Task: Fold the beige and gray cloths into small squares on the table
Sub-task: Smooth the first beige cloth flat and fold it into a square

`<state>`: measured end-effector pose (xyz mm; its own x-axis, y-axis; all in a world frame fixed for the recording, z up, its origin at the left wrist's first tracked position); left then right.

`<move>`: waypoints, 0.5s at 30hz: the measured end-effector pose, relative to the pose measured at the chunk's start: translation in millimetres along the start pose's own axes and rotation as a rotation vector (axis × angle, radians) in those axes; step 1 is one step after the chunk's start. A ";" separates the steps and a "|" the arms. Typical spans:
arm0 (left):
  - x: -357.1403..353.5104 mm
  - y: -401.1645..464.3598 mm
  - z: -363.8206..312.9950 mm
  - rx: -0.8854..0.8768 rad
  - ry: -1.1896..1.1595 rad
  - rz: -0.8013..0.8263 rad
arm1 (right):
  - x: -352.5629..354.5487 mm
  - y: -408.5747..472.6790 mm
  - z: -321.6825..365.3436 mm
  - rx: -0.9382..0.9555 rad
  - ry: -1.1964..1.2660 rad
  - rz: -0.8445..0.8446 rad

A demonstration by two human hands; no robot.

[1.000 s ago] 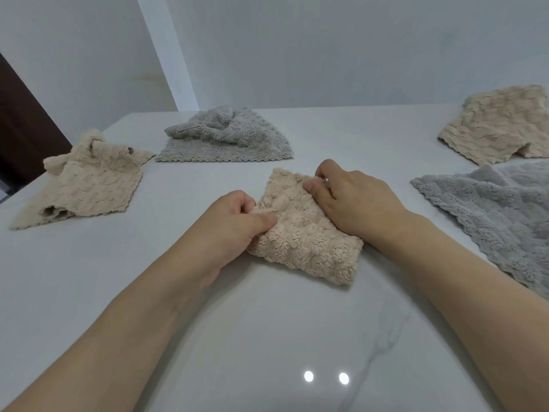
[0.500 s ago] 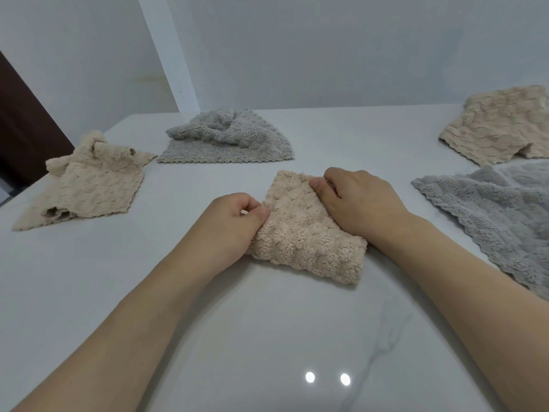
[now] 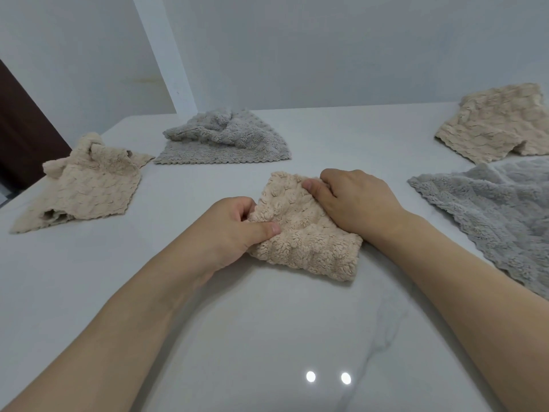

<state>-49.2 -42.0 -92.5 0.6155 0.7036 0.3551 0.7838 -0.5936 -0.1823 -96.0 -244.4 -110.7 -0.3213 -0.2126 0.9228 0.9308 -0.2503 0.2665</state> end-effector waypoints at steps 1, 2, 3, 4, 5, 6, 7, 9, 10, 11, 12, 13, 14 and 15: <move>0.1 0.3 0.6 -0.001 -0.001 0.004 | 0.1 0.1 -0.3 0.000 -0.001 0.003; 0.3 0.8 1.3 0.003 -0.006 0.015 | 0.2 0.1 -0.3 0.001 -0.002 0.005; 0.3 1.3 1.6 0.013 -0.020 0.036 | 0.5 0.3 -0.6 0.000 -0.003 0.007; 0.4 0.8 1.4 0.025 -0.037 0.062 | 0.4 0.6 -0.8 -0.002 -0.004 0.009; 0.4 -1.0 -0.6 0.036 -0.056 0.092 | 0.1 0.8 -1.0 -0.005 -0.006 0.011; 1.5 -2.5 -1.3 0.040 -0.072 0.113 | -0.3 1.0 -1.2 -0.010 -0.008 0.012; 3.5 -3.3 -1.3 0.036 -0.080 0.123 | -0.5 1.3 -1.5 -0.016 -0.008 0.011; 8.8 -4.1 -0.5 0.005 -0.113 0.121 | -0.6 1.5 -1.2 -0.031 -0.006 0.004; 10.7 -4.2 -0.1 -0.007 -0.136 0.126 | -0.3 1.5 -0.9 -0.038 -0.005 -0.001; 11.7 -4.8 0.0 -0.014 -0.149 0.139 | 0.2 1.5 -0.9 -0.044 -0.005 -0.009; 12.4 -5.1 0.5 -0.018 -0.160 0.151 | 0.6 1.6 -1.5 -0.052 -0.006 -0.018; 12.2 -5.9 0.0 -0.017 -0.169 0.158 | 1.4 1.9 -2.6 -0.060 -0.008 -0.028; 12.0 -5.8 -0.4 -0.011 -0.178 0.160 | 2.0 2.2 -3.8 -0.068 -0.012 -0.040; 12.3 -5.5 -1.3 -0.004 -0.183 0.164 | 2.8 2.4 -5.0 -0.076 -0.016 -0.052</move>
<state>-46.0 -30.6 -86.0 0.7395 0.6565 0.1488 0.6720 -0.7072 -0.2197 -95.5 -250.4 -108.9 -0.3660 -0.1828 0.9125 0.8965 -0.3322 0.2931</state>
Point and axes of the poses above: each hand's wrist, its own y-axis towards the middle knuckle, its own x-axis out of the back of the hand, z = x × y, the point moved 1 cm from there along y, towards the middle knuckle
